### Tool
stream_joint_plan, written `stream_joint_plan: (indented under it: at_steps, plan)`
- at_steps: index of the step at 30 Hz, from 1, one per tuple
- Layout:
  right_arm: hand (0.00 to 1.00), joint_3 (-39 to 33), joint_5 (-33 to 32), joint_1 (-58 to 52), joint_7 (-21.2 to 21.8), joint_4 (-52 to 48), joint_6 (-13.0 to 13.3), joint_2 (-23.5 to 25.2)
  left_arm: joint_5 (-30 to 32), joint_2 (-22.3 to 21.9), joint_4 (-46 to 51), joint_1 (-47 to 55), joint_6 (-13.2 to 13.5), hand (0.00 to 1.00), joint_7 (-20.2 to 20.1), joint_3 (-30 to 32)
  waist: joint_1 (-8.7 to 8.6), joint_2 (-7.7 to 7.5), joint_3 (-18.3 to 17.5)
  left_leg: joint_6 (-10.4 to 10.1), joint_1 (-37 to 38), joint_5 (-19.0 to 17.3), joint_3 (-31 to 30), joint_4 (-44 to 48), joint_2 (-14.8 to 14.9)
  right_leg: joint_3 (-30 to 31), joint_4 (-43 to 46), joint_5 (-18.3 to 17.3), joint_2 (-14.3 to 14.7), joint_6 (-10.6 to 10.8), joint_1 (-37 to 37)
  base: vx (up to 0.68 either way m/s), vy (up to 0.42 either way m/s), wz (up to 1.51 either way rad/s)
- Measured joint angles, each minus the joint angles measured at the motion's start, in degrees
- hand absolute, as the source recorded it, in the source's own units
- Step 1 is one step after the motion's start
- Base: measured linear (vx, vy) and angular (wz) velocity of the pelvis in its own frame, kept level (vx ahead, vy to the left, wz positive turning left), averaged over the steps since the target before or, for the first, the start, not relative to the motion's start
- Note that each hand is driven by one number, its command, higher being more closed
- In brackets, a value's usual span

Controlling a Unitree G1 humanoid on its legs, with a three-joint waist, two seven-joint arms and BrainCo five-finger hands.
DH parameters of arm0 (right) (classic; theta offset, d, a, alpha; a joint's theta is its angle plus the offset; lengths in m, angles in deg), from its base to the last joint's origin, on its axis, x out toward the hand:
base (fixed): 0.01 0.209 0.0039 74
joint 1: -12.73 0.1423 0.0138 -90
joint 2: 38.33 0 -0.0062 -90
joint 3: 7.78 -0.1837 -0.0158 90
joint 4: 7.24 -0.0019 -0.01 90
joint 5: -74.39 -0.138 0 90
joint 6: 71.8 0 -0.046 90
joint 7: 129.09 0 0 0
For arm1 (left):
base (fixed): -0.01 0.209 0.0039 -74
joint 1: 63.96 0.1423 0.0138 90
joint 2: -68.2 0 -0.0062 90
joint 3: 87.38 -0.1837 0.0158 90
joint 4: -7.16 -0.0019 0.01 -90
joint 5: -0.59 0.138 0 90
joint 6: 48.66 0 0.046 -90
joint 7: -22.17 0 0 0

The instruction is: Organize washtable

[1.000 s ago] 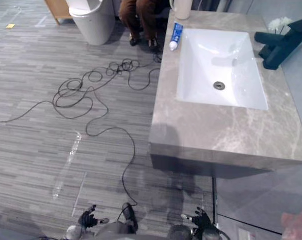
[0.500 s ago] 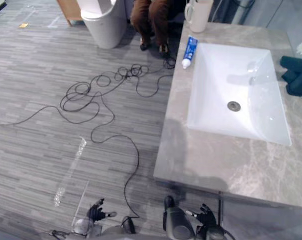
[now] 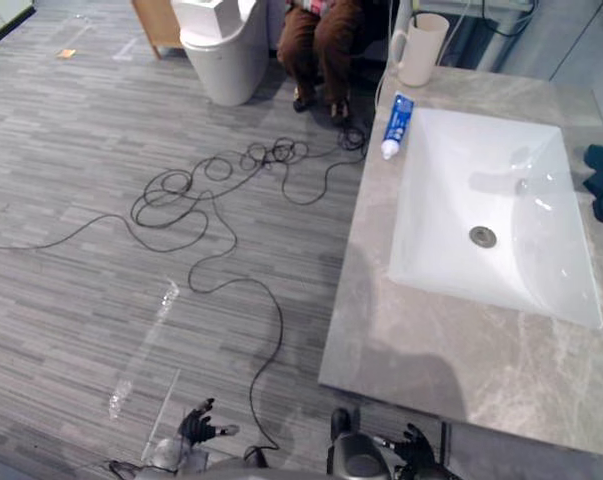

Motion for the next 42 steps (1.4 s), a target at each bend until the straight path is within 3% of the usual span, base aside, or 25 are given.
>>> stream_joint_plan:
  at_steps: [5, 8, 11, 12, 16, 19, 20, 21, 23, 25, 29, 32, 33, 42]
  plan:
    - [0.00, 0.1, 0.0, -0.1, 0.1, 0.7, 0.0, 0.6, 0.0, 0.5, 0.0, -0.1, 0.0, 0.00, -0.1, -0.6, -0.04, -1.64, -0.9, 0.0, -2.2, -0.2, 1.1, 7.3, 0.4, 1.2, 0.3, 0.0, -1.0, -0.1, 0.6, -0.02, -0.010, -0.07]
    - [0.00, 0.2, 0.0, -0.5, 0.2, 0.6, 0.1, 0.7, 0.2, 0.4, 0.9, -0.8, 0.0, 0.00, -0.2, -2.7, -0.05, -1.68, -0.7, 0.3, -10.1, -2.1, 1.3, 28.8, 5.4, 2.1, 4.3, -3.1, -1.1, -1.0, 0.6, -0.05, -0.070, -0.10]
    - [0.00, 0.1, 0.0, -1.0, 0.2, 0.5, 0.2, 0.4, 1.6, 0.2, 2.7, -0.6, 0.1, 0.00, -0.1, -4.5, -0.03, -1.04, -0.4, 1.9, -14.0, -2.1, -0.1, 39.7, 9.0, 3.2, 7.9, -5.9, -0.2, -2.2, 0.7, -0.02, 0.006, -0.22]
    - [0.00, -0.1, 0.0, -1.1, 0.1, 0.4, 0.2, 0.2, 2.3, 0.1, 2.7, -0.8, 0.1, 0.00, -0.1, -4.9, -0.34, -0.78, -0.5, 3.8, -15.1, -3.8, -0.2, 41.0, 9.4, 4.0, 8.4, -6.3, -0.3, -2.3, 0.7, 0.00, 0.045, -0.24]
    - [0.00, -1.1, 0.2, -1.7, 0.0, 0.6, 0.1, -0.3, 2.3, 0.2, 2.5, -1.5, 0.1, 0.00, 0.0, -5.6, -0.30, -0.97, -0.3, 4.0, -18.2, -5.7, -1.6, 29.9, 8.3, 6.5, 9.7, -7.3, -2.5, -1.7, 0.1, 0.06, 0.133, -0.24]
    - [0.00, -2.4, 0.7, -1.9, -0.2, 0.8, 0.0, -1.1, 2.4, 0.2, 2.5, -1.9, 0.2, 0.00, 0.0, -6.7, -0.78, -0.47, 0.0, 2.2, -19.9, -4.5, -3.8, 13.8, 7.0, 8.8, 15.2, -11.5, -5.6, 1.9, -2.3, 0.21, 0.376, -0.30]
    - [0.00, -2.5, 0.7, -2.2, -0.2, 0.8, -0.1, -2.1, 2.5, 0.1, 2.1, -1.7, 0.3, 0.00, 0.0, -7.0, -1.06, 1.20, 0.0, 0.8, -19.2, -2.8, -4.7, 10.3, 7.0, 10.7, 17.5, -13.9, -6.2, 4.7, -2.6, 0.35, 0.554, -0.60]
    - [0.00, -2.7, 1.0, -2.1, -0.4, 0.8, -0.1, -2.3, 2.7, 0.6, 2.1, -1.7, 0.3, 0.00, 0.2, -6.7, -1.08, 1.30, -0.1, -0.1, -18.3, 0.3, -4.0, 11.6, 5.4, 12.7, 17.2, -15.0, -7.7, 6.5, -1.9, 0.38, 0.537, -0.66]
    - [0.00, -3.2, 1.5, -2.1, -0.8, 0.8, -0.1, -1.7, 2.7, 1.5, 2.1, -1.2, 0.3, 0.00, 0.3, -6.4, -1.75, 0.37, -0.4, 0.8, -19.8, -0.4, -3.2, 16.3, 4.0, 14.5, 13.7, -14.7, -9.7, 6.7, 0.0, 0.28, 0.353, -0.35]
    - [0.00, -5.3, 1.8, -2.1, -1.1, 1.1, -0.2, -0.4, 2.6, 2.9, 2.1, -1.7, 0.2, 0.00, 0.3, -6.4, -1.81, -1.10, -1.0, 2.1, -21.8, -4.7, -1.9, 21.2, 2.6, 15.9, 9.8, -13.0, -12.4, 8.1, 0.7, 0.32, 0.350, -0.27]
    - [0.00, -6.6, 1.8, -1.2, -1.1, 1.9, -0.7, -0.9, 2.1, 3.0, 2.1, -1.5, 0.2, 0.00, 0.2, -6.4, -1.47, -0.59, -2.5, 3.8, -21.5, -7.1, 0.9, 23.0, 0.7, 17.5, 5.0, -5.3, -15.3, 10.5, 0.9, 0.34, 0.235, -0.41]
    - [0.00, -6.1, 2.3, -0.7, -1.9, 2.2, -1.5, -1.5, 2.0, 3.3, 2.1, -1.2, 0.2, 0.00, 0.3, -6.3, -0.02, 0.04, -4.0, 3.9, -18.6, -7.1, 2.8, 22.7, 1.0, 18.7, 3.2, -0.1, -15.3, 10.7, 1.4, 0.26, 0.088, -0.61]
    - [0.00, 1.1, 4.4, 0.1, -2.2, 1.8, -1.8, -2.9, 2.0, 1.7, 2.0, -1.9, 0.2, 0.00, 1.2, -7.1, 0.21, 0.19, -5.8, 0.9, -13.2, 6.4, 0.4, -3.0, -1.3, 10.8, -0.9, -1.9, -11.0, 10.3, -4.4, 0.04, 0.001, -0.17]
    - [0.00, 1.1, 4.4, 0.5, -2.2, 1.7, -1.7, -2.7, 2.0, 1.8, 2.0, -2.0, 0.2, 0.00, 1.2, -7.0, -0.06, -0.39, -5.4, 0.7, -12.5, 6.5, 1.4, -3.7, -0.7, 11.5, -0.8, -2.1, -10.3, 10.1, -4.8, 0.00, -0.003, -0.05]
